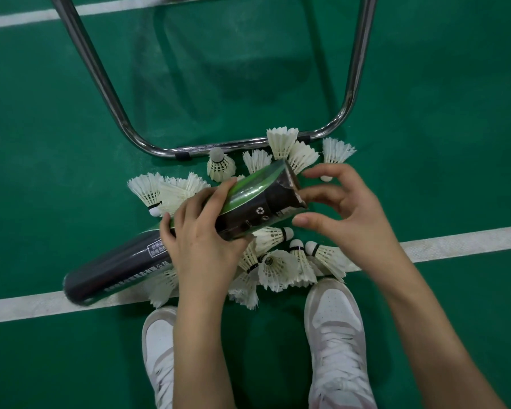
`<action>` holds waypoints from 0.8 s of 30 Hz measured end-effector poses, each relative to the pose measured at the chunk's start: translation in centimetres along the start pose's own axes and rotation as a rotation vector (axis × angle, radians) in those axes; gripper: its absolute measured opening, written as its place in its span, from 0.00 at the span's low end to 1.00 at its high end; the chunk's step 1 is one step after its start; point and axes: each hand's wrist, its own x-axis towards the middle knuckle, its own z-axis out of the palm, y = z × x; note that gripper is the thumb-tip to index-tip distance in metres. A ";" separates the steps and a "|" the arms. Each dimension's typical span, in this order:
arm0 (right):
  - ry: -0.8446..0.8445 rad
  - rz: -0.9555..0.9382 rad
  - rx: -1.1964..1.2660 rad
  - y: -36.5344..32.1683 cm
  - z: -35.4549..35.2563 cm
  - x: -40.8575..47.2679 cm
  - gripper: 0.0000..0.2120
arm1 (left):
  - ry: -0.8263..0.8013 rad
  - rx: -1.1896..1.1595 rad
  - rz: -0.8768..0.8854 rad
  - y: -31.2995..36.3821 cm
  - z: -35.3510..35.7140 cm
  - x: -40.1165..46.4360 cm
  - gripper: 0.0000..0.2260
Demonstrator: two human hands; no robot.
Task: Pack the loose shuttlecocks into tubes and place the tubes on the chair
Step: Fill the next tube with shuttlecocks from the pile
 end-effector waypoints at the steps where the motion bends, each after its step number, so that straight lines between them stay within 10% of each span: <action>1: 0.014 0.006 0.031 0.2 -0.6 0.2 0.23 | -0.001 -0.002 -0.012 -0.1 0.0 0.0 0.36; 24: 0.278 0.097 -0.409 12.0 -6.4 11.3 0.27 | 0.012 -0.033 -0.035 -0.6 -0.2 0.0 0.37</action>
